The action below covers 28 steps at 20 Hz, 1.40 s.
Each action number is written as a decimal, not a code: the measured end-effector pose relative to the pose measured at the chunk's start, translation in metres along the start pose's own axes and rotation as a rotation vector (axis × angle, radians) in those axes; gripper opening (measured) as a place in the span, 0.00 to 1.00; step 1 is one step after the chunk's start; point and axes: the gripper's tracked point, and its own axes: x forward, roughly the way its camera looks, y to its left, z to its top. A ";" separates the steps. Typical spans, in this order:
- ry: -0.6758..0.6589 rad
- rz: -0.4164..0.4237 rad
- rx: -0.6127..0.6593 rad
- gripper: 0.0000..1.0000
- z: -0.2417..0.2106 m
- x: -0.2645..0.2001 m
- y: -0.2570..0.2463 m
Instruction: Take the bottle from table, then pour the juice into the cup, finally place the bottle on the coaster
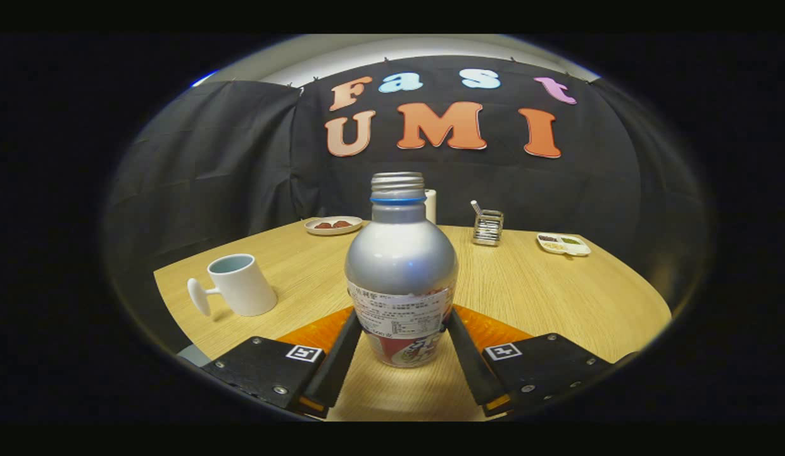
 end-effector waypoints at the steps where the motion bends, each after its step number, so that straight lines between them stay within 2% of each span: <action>1: -0.007 -0.004 -0.019 0.78 0.006 0.001 0.002; 11: -0.060 -0.038 -0.291 0.78 0.050 0.017 0.036; 17: -0.084 -0.140 -0.546 0.77 0.060 0.031 0.043; 23: -0.106 -0.128 -0.705 0.77 0.061 0.036 0.060; 28: -0.161 -0.186 -0.892 0.77 0.079 0.043 0.060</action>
